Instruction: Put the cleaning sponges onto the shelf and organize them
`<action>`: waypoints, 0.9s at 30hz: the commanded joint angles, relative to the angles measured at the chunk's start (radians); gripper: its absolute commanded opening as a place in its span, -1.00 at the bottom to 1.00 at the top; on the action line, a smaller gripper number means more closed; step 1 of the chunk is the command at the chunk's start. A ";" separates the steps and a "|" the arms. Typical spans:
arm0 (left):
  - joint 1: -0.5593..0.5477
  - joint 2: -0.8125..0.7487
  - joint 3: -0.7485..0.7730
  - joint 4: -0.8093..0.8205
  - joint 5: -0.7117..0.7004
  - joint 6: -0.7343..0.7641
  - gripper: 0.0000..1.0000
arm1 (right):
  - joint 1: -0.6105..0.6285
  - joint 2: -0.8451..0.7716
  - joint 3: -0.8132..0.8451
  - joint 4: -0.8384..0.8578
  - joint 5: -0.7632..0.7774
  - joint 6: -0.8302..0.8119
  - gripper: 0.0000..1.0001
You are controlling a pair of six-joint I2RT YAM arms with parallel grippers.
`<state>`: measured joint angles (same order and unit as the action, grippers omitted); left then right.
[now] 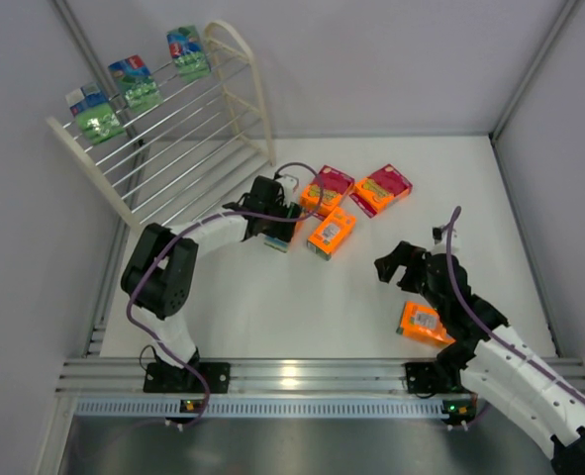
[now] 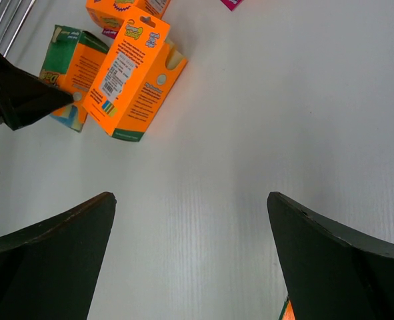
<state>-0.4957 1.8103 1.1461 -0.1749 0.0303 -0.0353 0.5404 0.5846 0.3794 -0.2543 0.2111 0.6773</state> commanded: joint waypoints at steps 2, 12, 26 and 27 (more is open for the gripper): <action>0.013 -0.093 -0.043 0.038 -0.065 -0.070 0.48 | 0.000 -0.009 0.016 0.024 0.007 0.004 0.99; 0.034 -0.253 -0.111 -0.038 -0.403 -0.293 0.49 | -0.002 0.040 0.036 0.032 -0.029 -0.018 0.99; 0.158 -0.298 -0.149 -0.135 -0.681 -0.544 0.50 | -0.002 0.012 0.059 -0.007 -0.064 -0.059 0.99; 0.166 -0.299 -0.149 -0.135 -0.696 -0.557 0.50 | 0.000 0.011 0.061 -0.010 -0.065 -0.059 0.99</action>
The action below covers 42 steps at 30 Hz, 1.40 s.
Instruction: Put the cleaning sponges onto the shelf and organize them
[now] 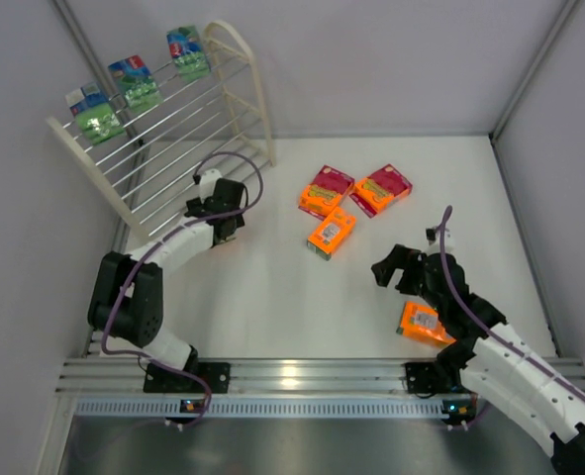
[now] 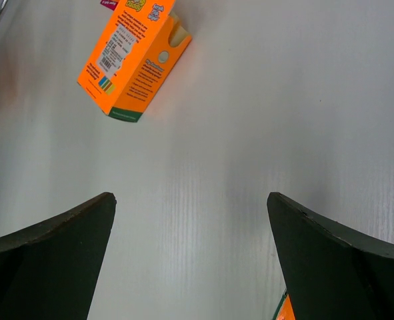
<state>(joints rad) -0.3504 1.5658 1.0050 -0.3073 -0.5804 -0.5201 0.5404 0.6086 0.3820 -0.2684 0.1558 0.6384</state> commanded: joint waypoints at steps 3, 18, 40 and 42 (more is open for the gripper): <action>0.063 -0.058 -0.019 -0.001 -0.102 -0.092 0.50 | -0.002 -0.021 0.057 -0.002 -0.013 -0.020 0.99; 0.237 -0.050 -0.037 -0.001 -0.098 -0.135 0.49 | -0.002 -0.026 0.055 -0.008 -0.015 -0.016 0.99; 0.318 0.057 0.061 0.037 -0.004 -0.034 0.47 | -0.002 0.020 0.052 0.052 -0.015 -0.008 0.99; 0.318 0.068 0.069 0.037 -0.009 -0.026 0.47 | -0.002 0.026 0.051 0.058 -0.016 -0.006 0.99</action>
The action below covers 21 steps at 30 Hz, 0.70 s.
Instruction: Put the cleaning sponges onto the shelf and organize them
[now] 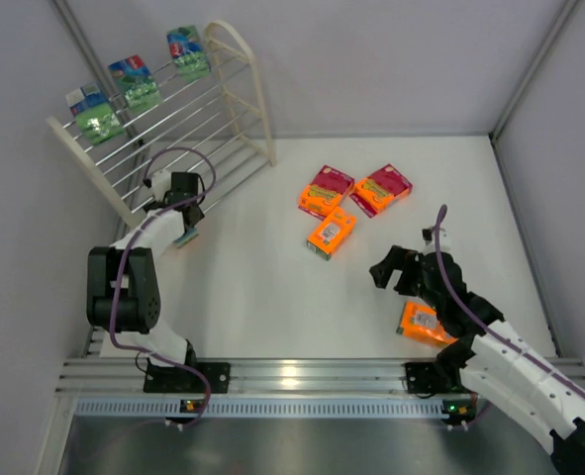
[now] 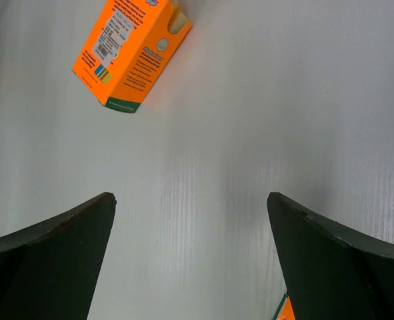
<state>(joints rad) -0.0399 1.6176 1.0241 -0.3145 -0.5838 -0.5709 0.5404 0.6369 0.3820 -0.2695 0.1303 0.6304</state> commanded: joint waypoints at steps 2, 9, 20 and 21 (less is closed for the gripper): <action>0.014 0.019 0.050 0.048 0.001 0.025 0.47 | -0.002 0.007 0.051 0.061 0.008 0.006 0.99; 0.020 0.015 0.031 0.054 0.021 0.016 0.64 | -0.002 -0.005 0.043 0.056 0.003 0.008 0.99; 0.020 -0.106 -0.018 0.049 0.075 0.043 0.96 | -0.002 -0.005 0.029 0.070 -0.009 0.012 0.99; 0.017 -0.119 -0.027 0.048 0.076 0.040 0.96 | 0.000 -0.002 0.028 0.072 -0.008 0.014 0.99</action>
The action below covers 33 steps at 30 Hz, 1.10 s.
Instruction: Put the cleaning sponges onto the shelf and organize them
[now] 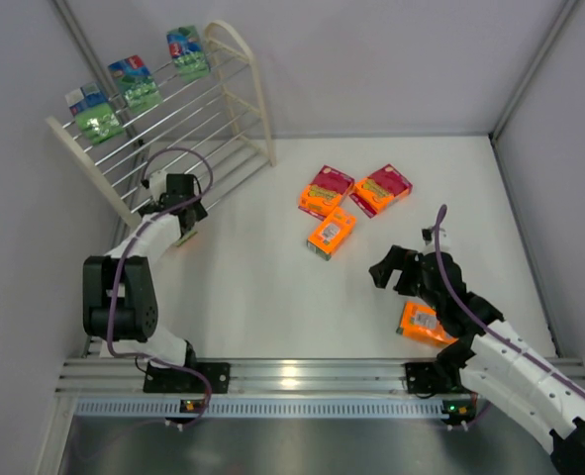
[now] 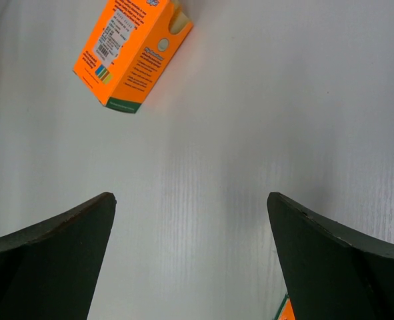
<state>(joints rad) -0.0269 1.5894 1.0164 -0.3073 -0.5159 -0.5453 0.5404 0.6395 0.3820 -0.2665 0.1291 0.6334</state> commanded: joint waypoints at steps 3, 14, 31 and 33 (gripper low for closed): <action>0.002 -0.124 -0.056 0.040 0.011 0.008 0.96 | -0.002 -0.001 0.024 0.073 -0.014 0.011 0.99; 0.001 -0.112 -0.102 0.045 0.024 -0.007 0.91 | -0.002 -0.003 0.015 0.075 -0.029 0.005 0.99; 0.002 -0.039 -0.056 0.079 -0.073 -0.010 0.63 | -0.002 -0.040 0.001 0.059 -0.011 0.012 0.99; 0.002 -0.032 -0.052 0.079 -0.073 -0.010 0.63 | -0.002 -0.037 0.003 0.059 -0.011 0.009 0.99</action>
<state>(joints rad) -0.0273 1.5478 0.9295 -0.2749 -0.5533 -0.5488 0.5404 0.6109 0.3805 -0.2543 0.1074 0.6395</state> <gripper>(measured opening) 0.817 0.993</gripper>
